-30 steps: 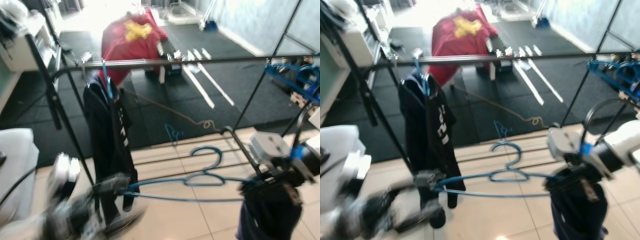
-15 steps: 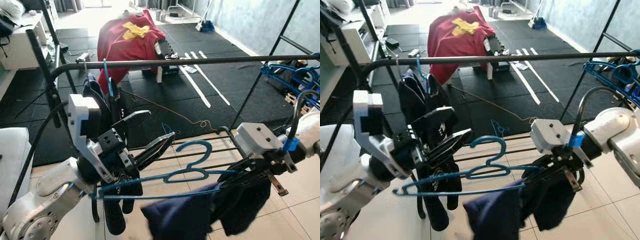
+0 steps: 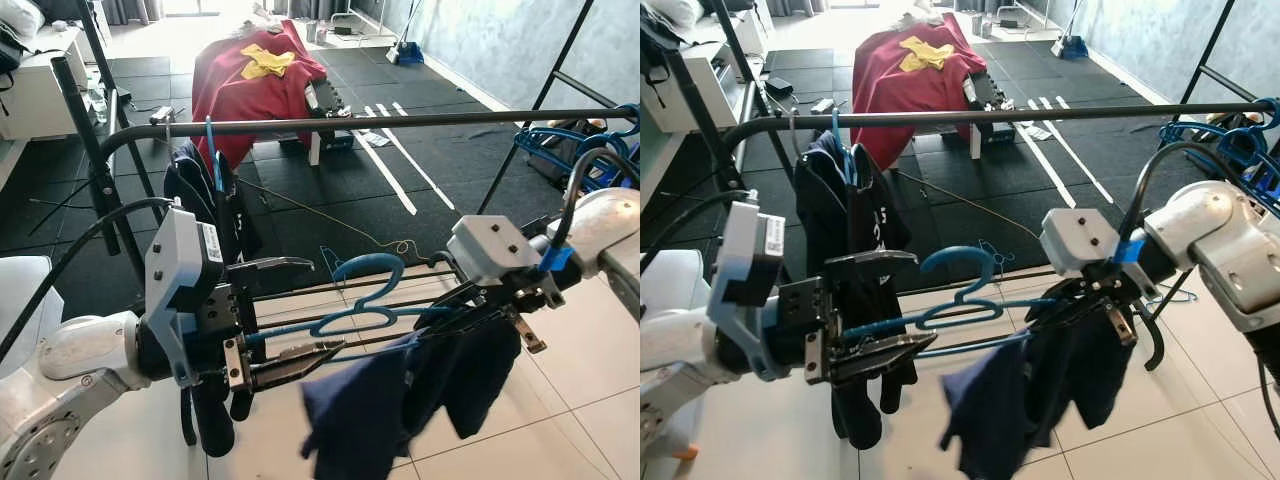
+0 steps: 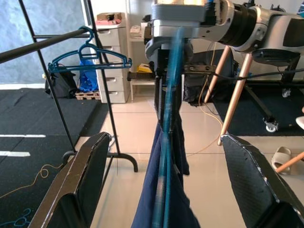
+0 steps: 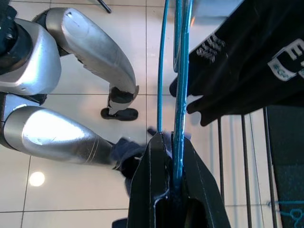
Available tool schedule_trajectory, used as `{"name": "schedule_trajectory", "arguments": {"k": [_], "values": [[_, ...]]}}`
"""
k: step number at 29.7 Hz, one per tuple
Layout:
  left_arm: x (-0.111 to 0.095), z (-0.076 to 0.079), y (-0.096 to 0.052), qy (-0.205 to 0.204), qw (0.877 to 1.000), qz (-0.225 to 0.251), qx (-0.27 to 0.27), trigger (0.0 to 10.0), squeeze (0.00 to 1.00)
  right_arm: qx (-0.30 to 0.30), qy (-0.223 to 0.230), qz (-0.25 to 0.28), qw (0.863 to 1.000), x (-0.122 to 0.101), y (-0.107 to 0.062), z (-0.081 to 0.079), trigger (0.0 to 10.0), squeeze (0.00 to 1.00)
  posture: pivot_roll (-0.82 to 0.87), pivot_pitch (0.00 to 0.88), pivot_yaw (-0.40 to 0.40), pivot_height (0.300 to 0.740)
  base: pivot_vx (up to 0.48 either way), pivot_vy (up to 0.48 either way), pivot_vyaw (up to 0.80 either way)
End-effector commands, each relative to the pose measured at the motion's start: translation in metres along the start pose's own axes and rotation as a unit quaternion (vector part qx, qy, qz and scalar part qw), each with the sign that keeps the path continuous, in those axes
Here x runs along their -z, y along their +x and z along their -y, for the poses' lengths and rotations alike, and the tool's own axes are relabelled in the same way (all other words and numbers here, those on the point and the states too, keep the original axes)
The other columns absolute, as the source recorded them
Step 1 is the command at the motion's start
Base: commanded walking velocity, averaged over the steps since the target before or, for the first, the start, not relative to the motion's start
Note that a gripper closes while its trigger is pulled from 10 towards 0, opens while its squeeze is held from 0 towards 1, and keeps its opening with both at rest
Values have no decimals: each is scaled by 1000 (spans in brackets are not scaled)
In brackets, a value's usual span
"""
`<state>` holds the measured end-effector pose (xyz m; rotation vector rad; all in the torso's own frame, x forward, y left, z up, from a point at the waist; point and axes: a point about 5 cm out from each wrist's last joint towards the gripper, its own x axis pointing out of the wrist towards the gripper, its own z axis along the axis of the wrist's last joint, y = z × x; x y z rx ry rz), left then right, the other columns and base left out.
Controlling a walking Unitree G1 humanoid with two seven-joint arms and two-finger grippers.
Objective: Hang hanger
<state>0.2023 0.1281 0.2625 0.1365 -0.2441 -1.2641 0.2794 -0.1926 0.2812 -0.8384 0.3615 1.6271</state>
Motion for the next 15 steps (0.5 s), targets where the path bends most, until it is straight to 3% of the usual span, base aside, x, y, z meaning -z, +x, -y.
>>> {"name": "schedule_trajectory", "arguments": {"k": [1,6,8,15], "values": [[-2,5,3,1,1000,-10,21,10000,0,0,-19,-6,1000,-6,-3,2,10000,0,-121,67,-33,740,0,0,0],[-1,6,7,2,1000,-10,25,10000,0,-2,-22,0,1000,-8,-2,3,10000,0,-122,67,-33,740,0,0,0],[8,8,22,-2,1000,-18,26,10000,0,-6,-36,26,999,-15,5,9,10000,0,-122,76,-35,740,0,0,0],[17,8,33,-4,999,-30,14,10000,0,-14,-49,47,998,-23,11,14,10000,0,-121,79,-36,740,0,0,0]]}}
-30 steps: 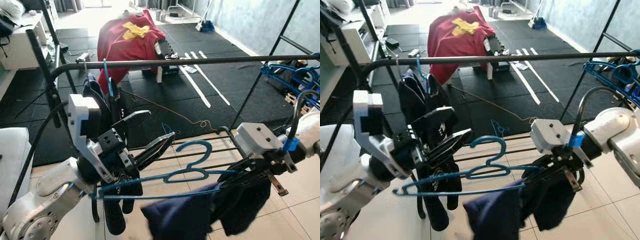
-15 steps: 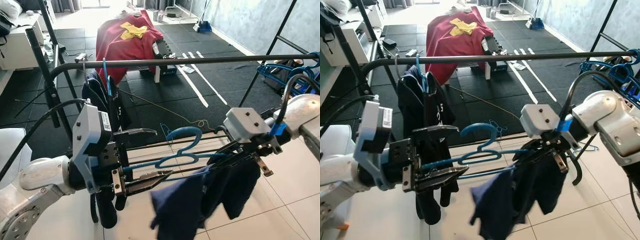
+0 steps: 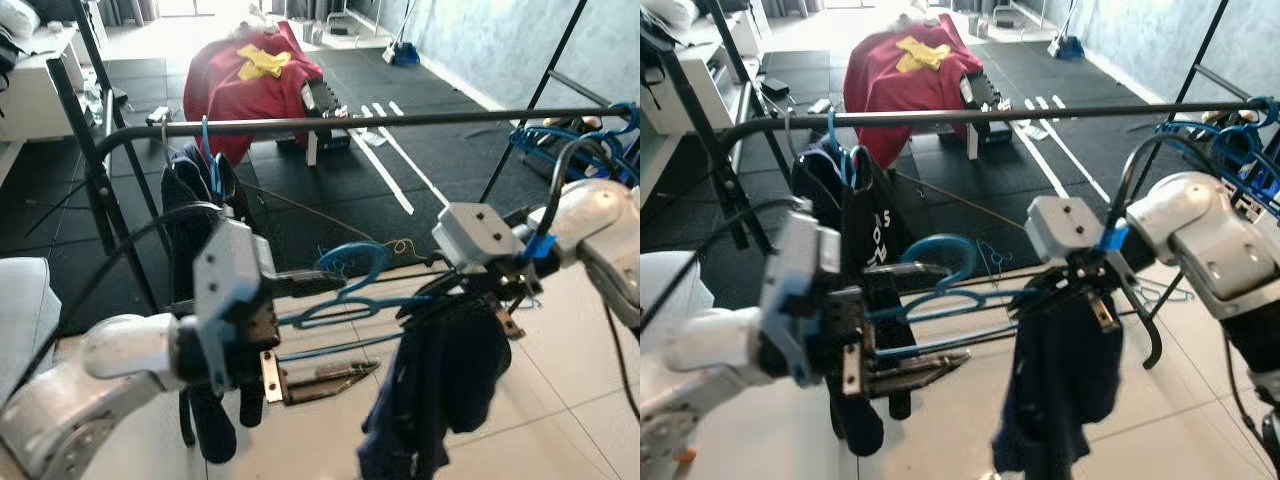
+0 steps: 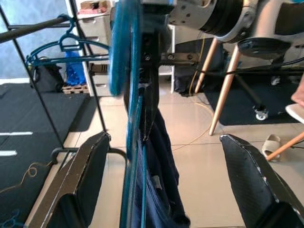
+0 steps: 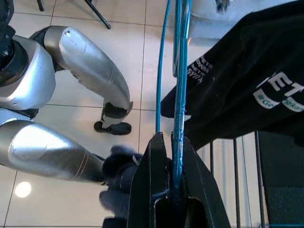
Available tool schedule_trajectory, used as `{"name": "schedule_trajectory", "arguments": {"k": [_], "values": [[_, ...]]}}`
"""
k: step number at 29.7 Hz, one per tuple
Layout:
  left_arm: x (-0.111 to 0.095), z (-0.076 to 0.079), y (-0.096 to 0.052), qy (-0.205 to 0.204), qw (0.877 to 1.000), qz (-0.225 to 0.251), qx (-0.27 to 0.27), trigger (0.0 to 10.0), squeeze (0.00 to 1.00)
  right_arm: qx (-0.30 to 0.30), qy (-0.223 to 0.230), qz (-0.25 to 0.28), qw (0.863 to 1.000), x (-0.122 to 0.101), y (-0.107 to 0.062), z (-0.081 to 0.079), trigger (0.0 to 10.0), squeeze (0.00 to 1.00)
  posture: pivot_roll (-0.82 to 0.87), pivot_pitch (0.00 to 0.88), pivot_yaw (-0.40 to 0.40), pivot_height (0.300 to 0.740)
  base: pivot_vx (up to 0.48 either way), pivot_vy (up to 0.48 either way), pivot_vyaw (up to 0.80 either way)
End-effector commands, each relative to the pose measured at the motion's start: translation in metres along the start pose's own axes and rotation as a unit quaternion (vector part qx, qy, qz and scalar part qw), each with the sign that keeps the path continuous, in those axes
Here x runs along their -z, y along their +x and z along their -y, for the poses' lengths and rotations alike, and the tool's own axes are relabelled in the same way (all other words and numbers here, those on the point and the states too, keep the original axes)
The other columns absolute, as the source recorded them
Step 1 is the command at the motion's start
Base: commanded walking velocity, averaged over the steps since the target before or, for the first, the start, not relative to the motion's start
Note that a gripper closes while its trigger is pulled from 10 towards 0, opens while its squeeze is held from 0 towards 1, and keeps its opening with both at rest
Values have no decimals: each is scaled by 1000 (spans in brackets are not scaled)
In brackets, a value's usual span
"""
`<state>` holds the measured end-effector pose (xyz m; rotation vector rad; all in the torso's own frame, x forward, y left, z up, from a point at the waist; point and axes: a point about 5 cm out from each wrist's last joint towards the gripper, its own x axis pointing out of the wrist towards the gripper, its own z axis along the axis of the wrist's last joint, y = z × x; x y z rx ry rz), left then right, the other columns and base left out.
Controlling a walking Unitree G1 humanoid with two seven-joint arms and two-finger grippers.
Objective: Hang hanger
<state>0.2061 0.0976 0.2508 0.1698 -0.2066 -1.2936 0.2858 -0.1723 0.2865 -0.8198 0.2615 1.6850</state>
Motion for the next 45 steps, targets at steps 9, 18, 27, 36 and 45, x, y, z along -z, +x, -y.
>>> {"name": "schedule_trajectory", "arguments": {"k": [9,18,27,36,45], "values": [[11,-1,10,2,999,-39,2,0,0,-18,-33,24,999,-15,6,5,10000,0,-121,82,-35,740,0,0,0],[17,-12,-1,60,991,-118,-26,0,0,-17,-30,20,999,-15,2,3,10000,0,-124,89,-34,740,0,0,0],[18,-19,-7,87,984,-151,-44,0,0,-17,-32,17,999,-15,2,3,10000,0,-124,93,-30,740,0,0,0],[18,-20,-6,89,984,-148,-48,0,0,-10,-37,24,999,-17,1,5,10000,0,-124,94,-30,740,0,0,0],[8,-17,1,52,995,-64,-51,0,0,13,-40,42,998,-19,1,13,10000,1000,-135,96,-27,740,0,0,0]]}}
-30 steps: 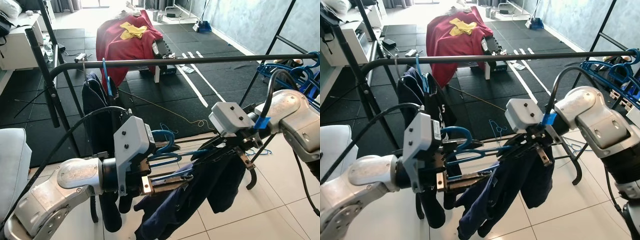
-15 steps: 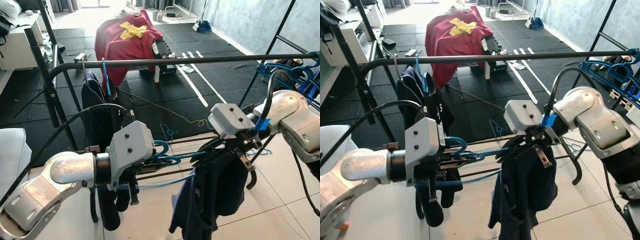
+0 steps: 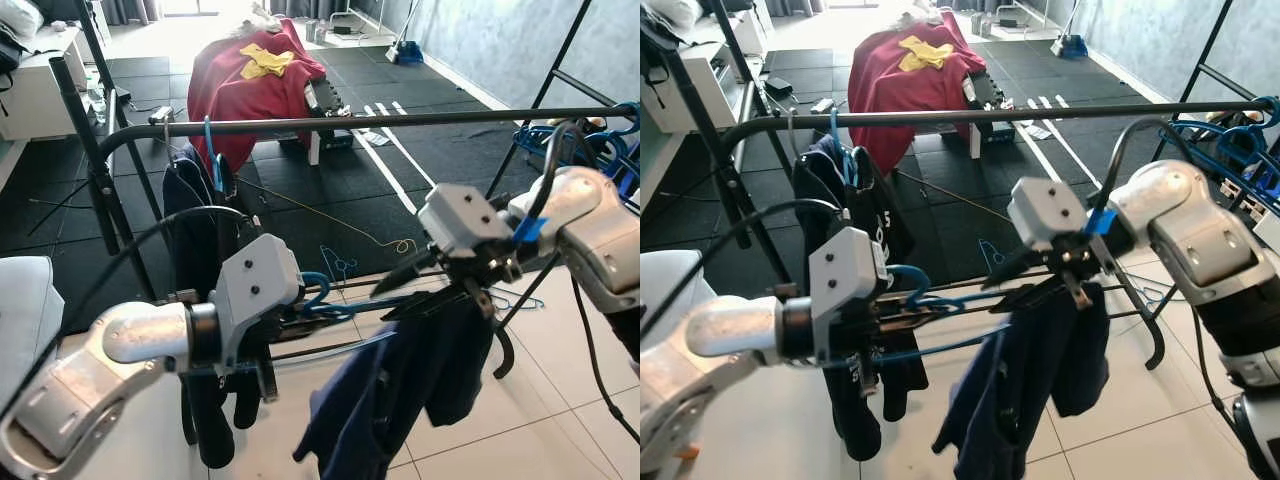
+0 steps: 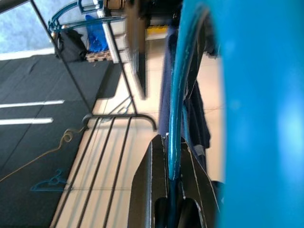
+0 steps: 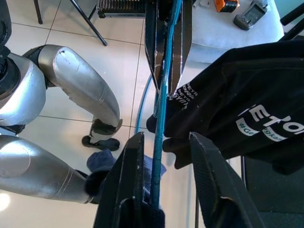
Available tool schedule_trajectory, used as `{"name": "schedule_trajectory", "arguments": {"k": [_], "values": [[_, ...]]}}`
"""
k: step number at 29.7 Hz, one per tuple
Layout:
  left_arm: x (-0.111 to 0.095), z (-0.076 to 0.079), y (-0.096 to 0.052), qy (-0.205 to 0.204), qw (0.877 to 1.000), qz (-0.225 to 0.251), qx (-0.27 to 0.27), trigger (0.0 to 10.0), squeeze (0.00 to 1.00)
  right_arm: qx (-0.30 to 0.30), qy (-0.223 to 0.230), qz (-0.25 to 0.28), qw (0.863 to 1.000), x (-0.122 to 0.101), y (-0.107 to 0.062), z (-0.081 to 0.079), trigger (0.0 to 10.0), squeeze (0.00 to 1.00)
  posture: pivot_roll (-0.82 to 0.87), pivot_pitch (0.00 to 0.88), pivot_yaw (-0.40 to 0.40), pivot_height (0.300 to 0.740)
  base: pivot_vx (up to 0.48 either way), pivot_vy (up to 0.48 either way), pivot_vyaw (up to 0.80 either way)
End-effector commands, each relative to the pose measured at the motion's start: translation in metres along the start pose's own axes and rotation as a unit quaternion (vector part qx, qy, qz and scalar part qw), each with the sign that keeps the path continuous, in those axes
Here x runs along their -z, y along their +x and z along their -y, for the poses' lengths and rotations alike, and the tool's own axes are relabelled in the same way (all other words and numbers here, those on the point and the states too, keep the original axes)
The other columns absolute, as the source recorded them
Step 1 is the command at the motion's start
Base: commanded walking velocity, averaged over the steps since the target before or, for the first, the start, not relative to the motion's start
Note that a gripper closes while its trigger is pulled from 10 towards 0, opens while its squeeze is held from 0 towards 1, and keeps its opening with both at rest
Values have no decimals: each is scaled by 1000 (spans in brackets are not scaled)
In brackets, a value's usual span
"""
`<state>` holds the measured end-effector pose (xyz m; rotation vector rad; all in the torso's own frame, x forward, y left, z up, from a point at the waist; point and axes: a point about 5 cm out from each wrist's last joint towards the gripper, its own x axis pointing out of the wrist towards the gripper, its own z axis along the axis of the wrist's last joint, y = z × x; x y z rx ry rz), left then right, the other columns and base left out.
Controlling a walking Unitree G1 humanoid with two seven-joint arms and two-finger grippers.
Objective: Hang hanger
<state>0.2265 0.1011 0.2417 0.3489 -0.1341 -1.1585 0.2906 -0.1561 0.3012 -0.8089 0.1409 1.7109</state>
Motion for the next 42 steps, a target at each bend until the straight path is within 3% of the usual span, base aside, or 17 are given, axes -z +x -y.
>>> {"name": "schedule_trajectory", "arguments": {"k": [1,6,8,13,14,15,19,25,26,27,28,29,30,31,34,37,42], "values": [[-9,4,1,-23,998,54,6,0,0,7,-7,15,1000,-3,-3,2,10000,1000,-141,91,-26,740,0,0,0],[-14,14,7,-78,989,122,17,0,0,24,-26,52,998,-16,-9,7,10000,1000,-150,74,-27,740,0,0,0],[-13,19,12,-120,980,161,10,0,0,80,-49,118,989,-36,-25,19,10000,1000,-152,71,-32,740,0,0,0],[-11,20,12,-129,978,162,3,0,0,106,-54,146,982,-44,-34,23,10000,1000,-152,72,-31,740,0,0,0],[-3,17,9,-132,980,148,-22,0,0,175,-51,202,962,-52,-64,25,10000,1000,-146,72,-36,740,0,0,0],[-1,15,7,-132,980,145,-31,0,0,199,-47,221,954,-53,-76,23,10000,1000,-146,72,-36,740,0,0,0],[0,10,2,-126,981,140,-41,0,0,233,-40,244,940,-51,-95,15,10000,1000,-151,75,-34,740,0,0,0],[0,10,2,-126,981,140,-41,0,0,233,-40,244,940,-51,-95,15,10000,1000,-151,75,-34,740,0,0,0],[-1,8,-1,-119,983,136,-41,0,0,253,-31,242,936,-46,-105,9,10000,667,-154,76,-33,740,0,0,0],[-1,8,-1,-119,983,136,-41,0,0,253,-31,242,936,-46,-105,9,10000,667,-154,76,-33,740,0,0,0],[-3,3,-8,-107,984,132,-46,0,0,241,2,226,944,-31,-113,-7,10000,0,-156,77,-35,740,0,0,0],[-7,-2,-13,-95,985,133,-50,0,0,223,41,219,949,-19,-119,-23,10000,0,-155,78,-36,740,0,0,0],[-7,-2,-13,-95,985,133,-50,0,0,223,41,219,949,-19,-119,-23,10000,0,-155,78,-36,740,0,0,0],[-10,-6,-17,-81,987,132,-51,0,0,218,74,213,949,-7,-124,-35,10000,0,-158,73,-34,740,0,0,0],[-10,-6,-17,-81,987,132,-51,0,0,218,74,213,949,-7,-124,-35,10000,0,-158,73,-34,740,0,0,0],[-17,-9,-22,-63,987,138,-45,0,0,222,121,228,940,10,-130,-48,10000,0,-158,73,-30,740,0,0,0],[-25,-10,-29,-54,986,154,-36,0,0,223,147,235,935,22,-127,-54,10000,0,-151,79,-27,740,0,0,0]]}}
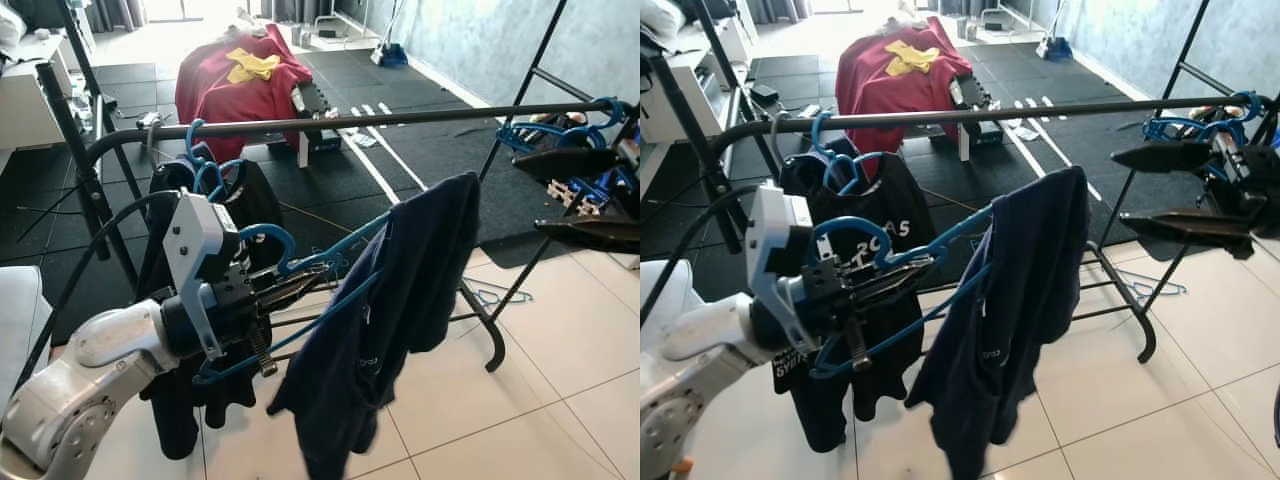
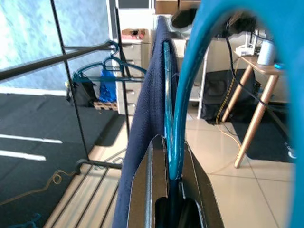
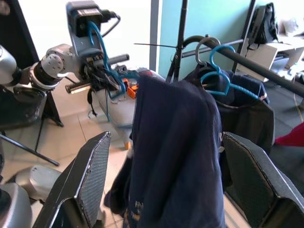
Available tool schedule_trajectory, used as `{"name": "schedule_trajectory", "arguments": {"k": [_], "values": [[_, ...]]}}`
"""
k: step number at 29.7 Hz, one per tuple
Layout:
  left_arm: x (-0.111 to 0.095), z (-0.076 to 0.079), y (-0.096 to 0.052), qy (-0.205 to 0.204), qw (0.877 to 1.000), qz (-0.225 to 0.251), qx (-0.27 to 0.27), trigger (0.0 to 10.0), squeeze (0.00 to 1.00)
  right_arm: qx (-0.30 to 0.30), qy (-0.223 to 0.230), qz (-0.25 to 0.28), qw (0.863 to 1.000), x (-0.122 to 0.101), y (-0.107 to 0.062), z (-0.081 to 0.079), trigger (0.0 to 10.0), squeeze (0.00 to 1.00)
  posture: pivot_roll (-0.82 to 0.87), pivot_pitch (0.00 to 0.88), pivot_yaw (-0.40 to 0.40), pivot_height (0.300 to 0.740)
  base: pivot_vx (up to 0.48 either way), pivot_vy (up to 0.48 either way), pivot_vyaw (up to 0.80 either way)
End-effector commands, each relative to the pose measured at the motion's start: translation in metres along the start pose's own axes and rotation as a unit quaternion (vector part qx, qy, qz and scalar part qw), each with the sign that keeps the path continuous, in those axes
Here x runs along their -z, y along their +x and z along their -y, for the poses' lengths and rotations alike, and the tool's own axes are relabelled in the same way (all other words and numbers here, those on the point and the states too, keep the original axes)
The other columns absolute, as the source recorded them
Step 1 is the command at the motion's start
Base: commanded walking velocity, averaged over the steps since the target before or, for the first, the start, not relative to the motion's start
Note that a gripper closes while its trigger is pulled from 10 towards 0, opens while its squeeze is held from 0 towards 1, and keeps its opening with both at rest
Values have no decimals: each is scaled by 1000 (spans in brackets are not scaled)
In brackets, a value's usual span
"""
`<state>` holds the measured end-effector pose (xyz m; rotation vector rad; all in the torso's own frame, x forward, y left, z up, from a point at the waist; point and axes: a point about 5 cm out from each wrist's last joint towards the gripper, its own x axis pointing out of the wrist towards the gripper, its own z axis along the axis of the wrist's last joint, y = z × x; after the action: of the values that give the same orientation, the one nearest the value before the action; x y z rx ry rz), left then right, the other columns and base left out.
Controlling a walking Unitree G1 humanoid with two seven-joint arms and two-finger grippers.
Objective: Hang hanger
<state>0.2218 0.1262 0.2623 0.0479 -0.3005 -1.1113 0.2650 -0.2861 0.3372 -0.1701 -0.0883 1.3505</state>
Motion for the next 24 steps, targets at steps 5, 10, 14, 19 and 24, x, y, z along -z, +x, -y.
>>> {"name": "schedule_trajectory", "arguments": {"k": [5,10,14,19,24], "values": [[-16,6,-3,16,999,31,33,0,0,1,1,1,1000,3,-1,-1,10000,0,-148,82,-25,740,0,0,0],[-21,10,-6,14,998,36,55,0,0,7,4,1,1000,6,1,0,10000,0,-145,86,-23,740,0,0,0],[-24,13,-8,14,996,39,76,0,0,0,13,-1,1000,11,5,-1,10000,0,-146,91,-19,740,0,0,0],[-28,13,-3,18,995,50,86,10000,0,-46,38,-35,998,33,29,-7,10000,0,-147,84,-16,740,0,0,0],[-34,10,4,26,994,64,88,10000,0,-100,63,-45,992,52,55,-14,0,0,-140,77,-16,740,0,0,0]]}}
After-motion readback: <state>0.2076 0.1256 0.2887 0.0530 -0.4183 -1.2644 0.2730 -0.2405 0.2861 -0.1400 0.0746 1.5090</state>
